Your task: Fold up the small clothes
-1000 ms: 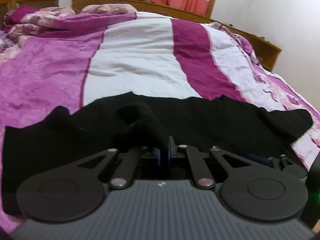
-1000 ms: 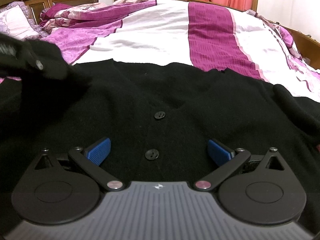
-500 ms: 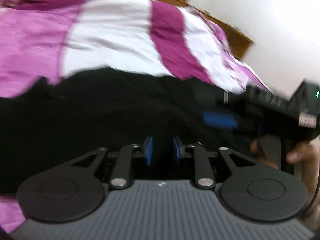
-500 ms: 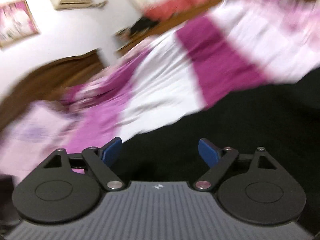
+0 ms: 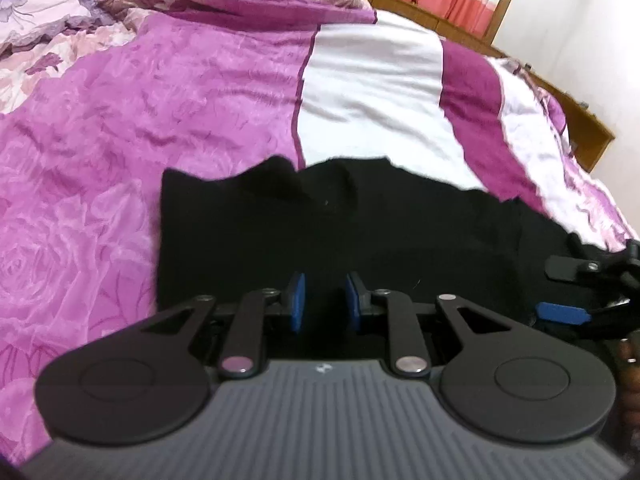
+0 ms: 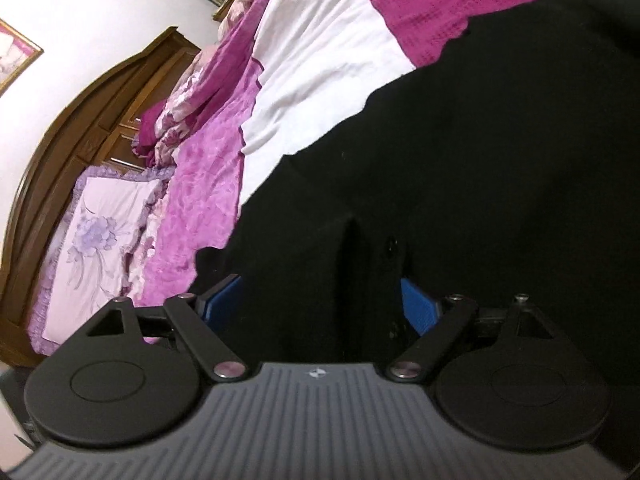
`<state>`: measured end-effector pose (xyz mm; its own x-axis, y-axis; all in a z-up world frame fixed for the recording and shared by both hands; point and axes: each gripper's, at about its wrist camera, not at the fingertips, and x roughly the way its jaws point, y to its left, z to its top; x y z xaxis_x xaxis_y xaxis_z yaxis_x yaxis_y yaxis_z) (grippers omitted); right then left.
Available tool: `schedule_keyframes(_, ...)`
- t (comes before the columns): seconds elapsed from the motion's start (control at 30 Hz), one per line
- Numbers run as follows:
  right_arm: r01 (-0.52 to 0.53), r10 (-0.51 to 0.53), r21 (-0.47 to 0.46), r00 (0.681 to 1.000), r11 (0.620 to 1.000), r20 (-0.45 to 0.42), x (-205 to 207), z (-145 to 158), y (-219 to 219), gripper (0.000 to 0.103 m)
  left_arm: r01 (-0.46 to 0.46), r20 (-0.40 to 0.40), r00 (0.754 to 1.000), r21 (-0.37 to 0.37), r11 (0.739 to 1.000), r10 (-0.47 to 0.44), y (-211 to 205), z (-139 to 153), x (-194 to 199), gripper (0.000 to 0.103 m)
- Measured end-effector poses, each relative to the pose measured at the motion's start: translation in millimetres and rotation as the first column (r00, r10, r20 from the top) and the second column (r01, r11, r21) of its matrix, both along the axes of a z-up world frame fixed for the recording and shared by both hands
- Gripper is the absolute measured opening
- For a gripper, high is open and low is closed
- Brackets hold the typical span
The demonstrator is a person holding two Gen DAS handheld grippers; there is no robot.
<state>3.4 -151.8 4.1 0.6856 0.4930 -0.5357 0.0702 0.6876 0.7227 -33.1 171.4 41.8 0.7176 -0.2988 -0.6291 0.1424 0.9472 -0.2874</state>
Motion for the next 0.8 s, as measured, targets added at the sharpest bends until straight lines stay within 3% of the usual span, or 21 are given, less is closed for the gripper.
schedule_keyframes(0.1,-0.021,0.020,-0.028,0.999,0.999,-0.034,-11.7,13.6,3.4,0.089,0.014,0.005,1.000,0.030,0.999,-0.014,-5.1,-4.4,-2.9,0.024)
schedule_keyframes(0.23,-0.046,0.055,0.065,0.988,0.997,-0.145,-20.5,6.9,2.9,0.089,0.020,0.014,1.000,0.051,0.998,-0.021,-12.7,-5.5,-4.0,0.024)
schedule_keyframes(0.37,0.006,-0.005,0.001,0.998,1.000,-0.058,-39.8,31.1,0.3,0.089,0.021,0.016,1.000,0.027,0.999,-0.022,-20.1,-2.6,-3.0,0.024)
schedule_keyframes(0.47,-0.058,0.065,0.143,0.997,0.988,-0.045,-38.8,26.5,0.0,0.089,0.043,0.017,0.999,0.017,0.999,-0.043,-30.3,-0.8,-1.5,0.024)
schedule_keyframes(0.5,-0.090,0.110,0.196,0.990,0.976,-0.090,-32.8,13.8,2.4,0.089,0.052,0.017,0.999,0.014,0.999,-0.052,-34.4,0.0,-1.1,0.024)
schedule_keyframes(0.57,-0.073,0.112,0.211,0.978,0.975,-0.179,-25.4,-11.1,8.2,0.088,0.060,0.020,0.998,0.017,0.998,-0.060,-41.3,1.8,-0.9,0.024)
schedule_keyframes(0.8,0.048,-0.040,0.409,0.999,0.911,-0.028,-19.0,-36.6,-9.1,0.090,0.067,0.025,0.997,0.003,0.998,-0.067,-59.0,9.2,4.3,0.024)
